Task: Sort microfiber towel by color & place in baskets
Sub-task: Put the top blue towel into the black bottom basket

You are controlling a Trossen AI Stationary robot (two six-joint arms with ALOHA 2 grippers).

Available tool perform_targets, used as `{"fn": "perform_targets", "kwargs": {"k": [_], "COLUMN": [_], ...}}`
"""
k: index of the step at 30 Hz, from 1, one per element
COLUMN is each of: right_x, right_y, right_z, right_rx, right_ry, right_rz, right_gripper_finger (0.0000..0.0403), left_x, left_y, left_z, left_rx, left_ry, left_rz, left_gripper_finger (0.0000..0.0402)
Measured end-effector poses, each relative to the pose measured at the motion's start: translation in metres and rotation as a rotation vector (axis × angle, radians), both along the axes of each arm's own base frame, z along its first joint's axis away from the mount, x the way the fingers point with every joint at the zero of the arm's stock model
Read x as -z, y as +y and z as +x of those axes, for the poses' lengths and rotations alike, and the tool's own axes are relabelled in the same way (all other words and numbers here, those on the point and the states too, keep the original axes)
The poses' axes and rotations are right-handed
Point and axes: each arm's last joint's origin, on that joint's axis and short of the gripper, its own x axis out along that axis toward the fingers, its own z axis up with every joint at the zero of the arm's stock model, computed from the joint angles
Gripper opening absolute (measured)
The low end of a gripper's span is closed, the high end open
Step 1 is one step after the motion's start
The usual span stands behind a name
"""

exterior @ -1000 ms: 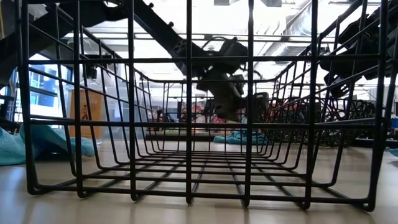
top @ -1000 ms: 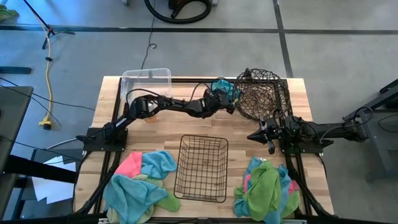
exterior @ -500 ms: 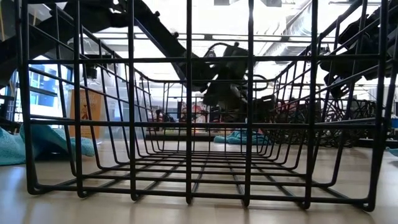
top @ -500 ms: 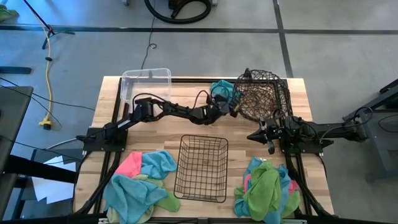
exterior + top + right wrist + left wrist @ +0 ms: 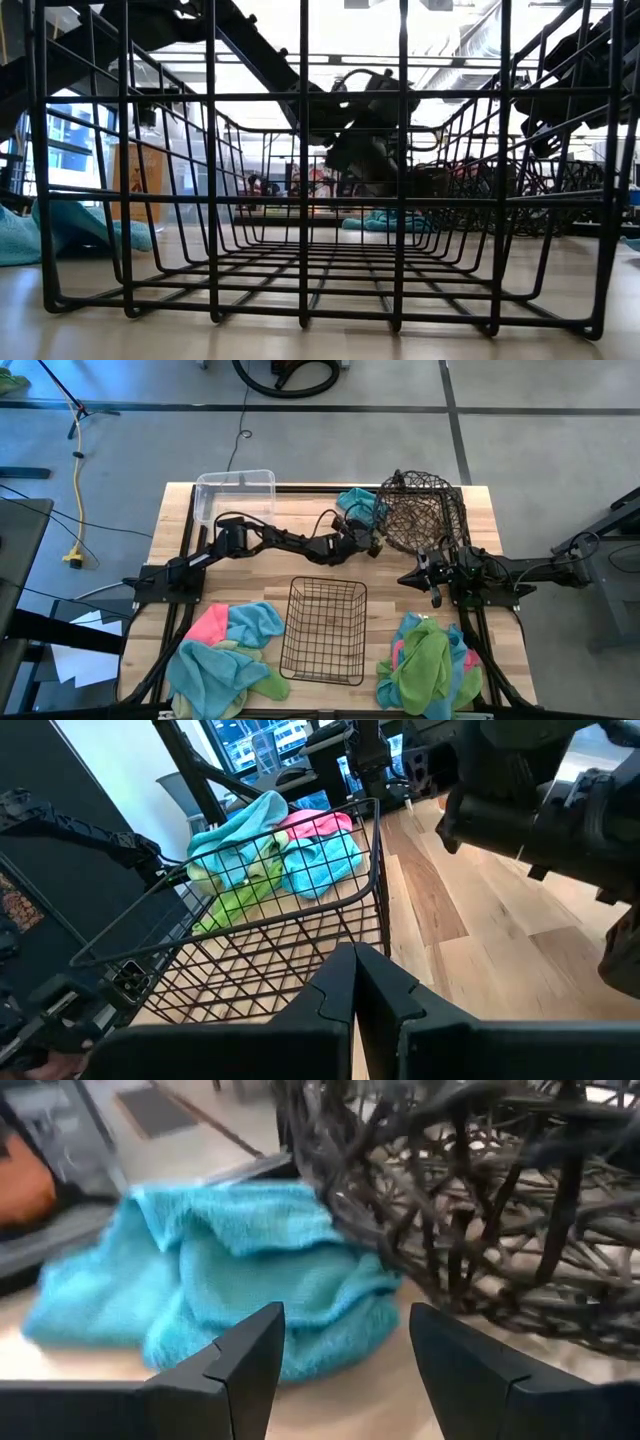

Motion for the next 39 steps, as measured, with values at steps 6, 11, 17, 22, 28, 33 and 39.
{"fn": "perform_targets", "kwargs": {"k": [6,11,17,22,28,33,39], "right_x": [0.0,0.0,0.0,0.0,0.0,0.0,0.0], "right_y": [0.0,0.0,0.0,0.0,0.0,0.0,0.0], "right_z": [0.0,0.0,0.0,0.0,0.0,0.0,0.0], "right_rx": [0.0,0.001,0.0,0.0,0.0,0.0,0.0], "right_ry": [0.0,0.0,0.0,0.0,0.0,0.001,0.002], "right_rz": [0.0,0.0,0.0,0.0,0.0,0.0,0.0], "right_gripper_finger": [0.0001,0.0001,0.0001,0.0001,0.0001,0.0001,0.0001], "left_x": [0.009,0.024,0.024,0.041,0.041,0.037,0.03], "left_y": [0.01,0.014,0.015,0.015,0.014,0.011,0.004], "left_z": [-0.001,0.0,0.002,0.001,0.0,-0.006,-0.016], "left_rx": [-0.01,-0.015,-0.036,0.007,0.085,0.188,0.237], "left_ry": [-0.021,-0.043,-0.097,-0.02,0.06,0.195,0.337], "left_rz": [-0.021,-0.005,0.01,0.026,-0.016,-0.133,-0.225], "left_gripper_finger": [0.0207,0.0207,0.0207,0.0204,0.016,0.0104,0.0051]}}
